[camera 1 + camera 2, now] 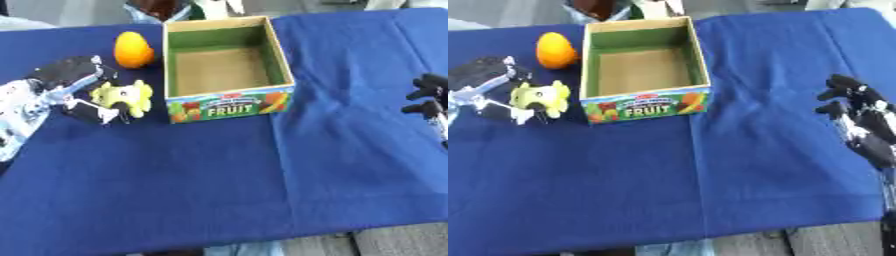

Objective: Pick up objects on the table and place them in the box.

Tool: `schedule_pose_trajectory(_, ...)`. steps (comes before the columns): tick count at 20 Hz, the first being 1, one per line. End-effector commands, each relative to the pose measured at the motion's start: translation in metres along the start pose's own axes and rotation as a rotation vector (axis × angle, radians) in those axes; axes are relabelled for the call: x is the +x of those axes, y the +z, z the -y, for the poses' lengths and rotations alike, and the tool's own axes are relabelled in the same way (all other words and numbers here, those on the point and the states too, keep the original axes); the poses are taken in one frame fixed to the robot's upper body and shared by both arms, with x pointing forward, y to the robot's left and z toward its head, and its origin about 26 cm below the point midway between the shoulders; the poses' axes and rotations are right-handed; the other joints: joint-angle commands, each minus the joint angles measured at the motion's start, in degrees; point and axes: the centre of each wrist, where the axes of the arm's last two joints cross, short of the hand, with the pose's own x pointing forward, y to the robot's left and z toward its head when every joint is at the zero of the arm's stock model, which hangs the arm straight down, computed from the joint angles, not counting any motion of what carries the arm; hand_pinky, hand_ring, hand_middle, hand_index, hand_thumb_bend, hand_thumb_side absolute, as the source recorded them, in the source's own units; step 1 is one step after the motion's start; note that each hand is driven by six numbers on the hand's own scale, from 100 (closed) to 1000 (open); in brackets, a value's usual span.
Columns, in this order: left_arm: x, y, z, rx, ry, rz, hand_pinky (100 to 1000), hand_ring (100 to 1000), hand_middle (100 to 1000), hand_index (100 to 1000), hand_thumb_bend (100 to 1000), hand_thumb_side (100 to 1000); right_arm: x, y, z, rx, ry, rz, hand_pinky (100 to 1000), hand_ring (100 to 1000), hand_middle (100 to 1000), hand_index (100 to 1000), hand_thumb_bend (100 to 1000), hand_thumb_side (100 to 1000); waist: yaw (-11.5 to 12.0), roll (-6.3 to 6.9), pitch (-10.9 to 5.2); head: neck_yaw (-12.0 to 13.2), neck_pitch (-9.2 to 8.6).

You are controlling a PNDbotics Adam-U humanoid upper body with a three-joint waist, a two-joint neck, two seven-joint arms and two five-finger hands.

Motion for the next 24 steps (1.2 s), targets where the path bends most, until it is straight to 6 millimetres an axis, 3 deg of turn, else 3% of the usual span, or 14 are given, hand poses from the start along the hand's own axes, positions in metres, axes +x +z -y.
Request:
schedule_pose_trajectory(1, -0.006, 0.007, -0.029, 0.071, -0.063, -0.019, 429, 100, 100, 335, 124, 198, 0.006, -0.002, 0.008, -0.003, 0.024, 0.011, 704, 1000, 649, 915, 100, 391, 0.11, -0.09, -0.89, -0.26, 0.29)
schedule_pose_trajectory(11, 0.005, 0.008, -0.103, 0.273, -0.151, -0.005, 454, 100, 100, 342, 155, 186, 0.005, -0.002, 0.007, 0.008, 0.024, 0.007, 704, 1000, 648, 916, 100, 382, 0.08, -0.08, -1.65, -0.05, 0.29)
schedule_pose_trajectory(18, 0.017, -0.021, -0.109, 0.309, -0.125, 0.032, 456, 100, 100, 344, 141, 183, 0.005, -0.007, 0.002, 0.038, 0.013, 0.022, 704, 1000, 649, 915, 100, 379, -1.31, -0.29, -1.72, 1.20, 0.29)
schedule_pose_trajectory(24, 0.033, -0.051, -0.106, 0.326, -0.104, 0.087, 457, 100, 100, 349, 139, 181, 0.008, -0.017, -0.006, 0.083, -0.005, 0.053, 705, 1000, 649, 912, 100, 376, -4.11, -0.46, -1.37, 2.59, -0.26)
